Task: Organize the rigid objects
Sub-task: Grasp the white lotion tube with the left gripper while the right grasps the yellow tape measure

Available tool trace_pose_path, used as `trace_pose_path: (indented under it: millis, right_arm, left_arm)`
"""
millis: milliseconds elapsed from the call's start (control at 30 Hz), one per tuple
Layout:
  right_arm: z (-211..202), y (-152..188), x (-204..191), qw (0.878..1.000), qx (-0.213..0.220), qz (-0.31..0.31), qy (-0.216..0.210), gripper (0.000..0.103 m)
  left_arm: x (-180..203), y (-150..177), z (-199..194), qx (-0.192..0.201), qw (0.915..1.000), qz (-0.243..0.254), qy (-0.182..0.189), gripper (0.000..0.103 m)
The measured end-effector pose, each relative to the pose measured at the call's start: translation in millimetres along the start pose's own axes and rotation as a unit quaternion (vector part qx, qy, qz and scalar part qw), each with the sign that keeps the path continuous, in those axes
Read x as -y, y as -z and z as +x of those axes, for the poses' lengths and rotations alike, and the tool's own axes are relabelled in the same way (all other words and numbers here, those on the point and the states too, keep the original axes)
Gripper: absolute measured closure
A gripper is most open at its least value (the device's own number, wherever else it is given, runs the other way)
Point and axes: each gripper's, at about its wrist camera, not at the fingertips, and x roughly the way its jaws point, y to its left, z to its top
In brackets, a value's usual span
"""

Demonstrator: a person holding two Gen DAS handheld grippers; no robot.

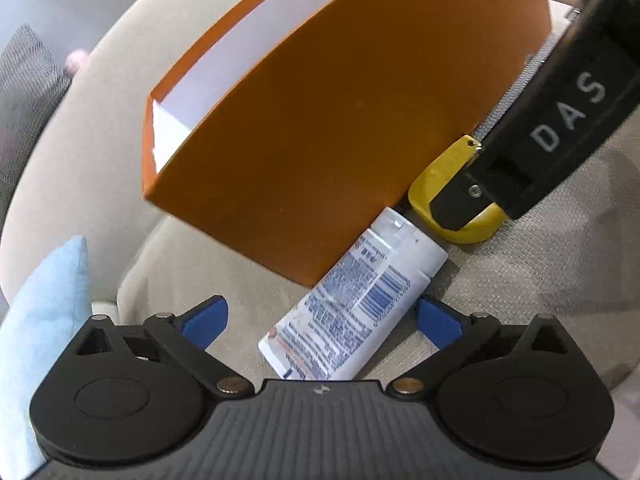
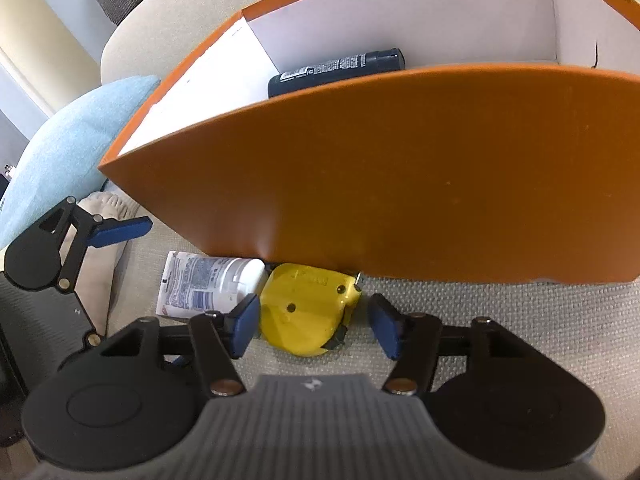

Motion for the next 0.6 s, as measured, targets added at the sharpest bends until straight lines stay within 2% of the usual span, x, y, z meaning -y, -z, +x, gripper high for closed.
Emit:
trace_pose_path:
  millis: [100, 233, 267, 333, 367, 400, 500, 600]
  right_arm:
    - [1, 3, -3, 1.0, 0.004, -0.011, 0.004, 0.041]
    - [-1, 6, -6, 1.0, 0.009, -0.023, 0.008, 0.045]
    - [-1, 5, -5, 1.0, 0.01, -0.021, 0.006, 0.049]
    - [-4, 5, -3, 1.0, 0.017, -0.014, 0.01, 0.058]
    - [-5, 3, 0, 1.0, 0.017, -0.006, 0.008, 0.062]
    - [-7, 3, 3, 1.0, 0.019, 0.003, 0.004, 0.064]
    - [-11, 4, 9, 1.0, 0.019, 0.021, -0.005, 0.069]
    - [-19, 7, 7, 1.0, 0.024, 0.015, -0.005, 0.076]
  left_arm:
    - [4, 5, -1, 0.027, 0.9995, 0.016, -0.002, 0.0]
    - [6, 8, -5, 0.03, 0.9991, 0.025, 0.015, 0.0]
    - [7, 9, -7, 0.027, 0.999, 0.026, 0.025, 0.01]
    - [8, 10, -10, 0.021, 0.9989, 0.02, 0.036, 0.022]
    - [9, 10, -12, 0.019, 0.9986, 0.018, 0.046, 0.034]
    - [11, 10, -15, 0.019, 0.9982, 0.021, 0.052, 0.041]
    - [20, 12, -22, 0.019, 0.9979, 0.039, 0.048, 0.053]
    - [22, 13, -30, 0.014, 0.998, 0.036, 0.051, 0.062]
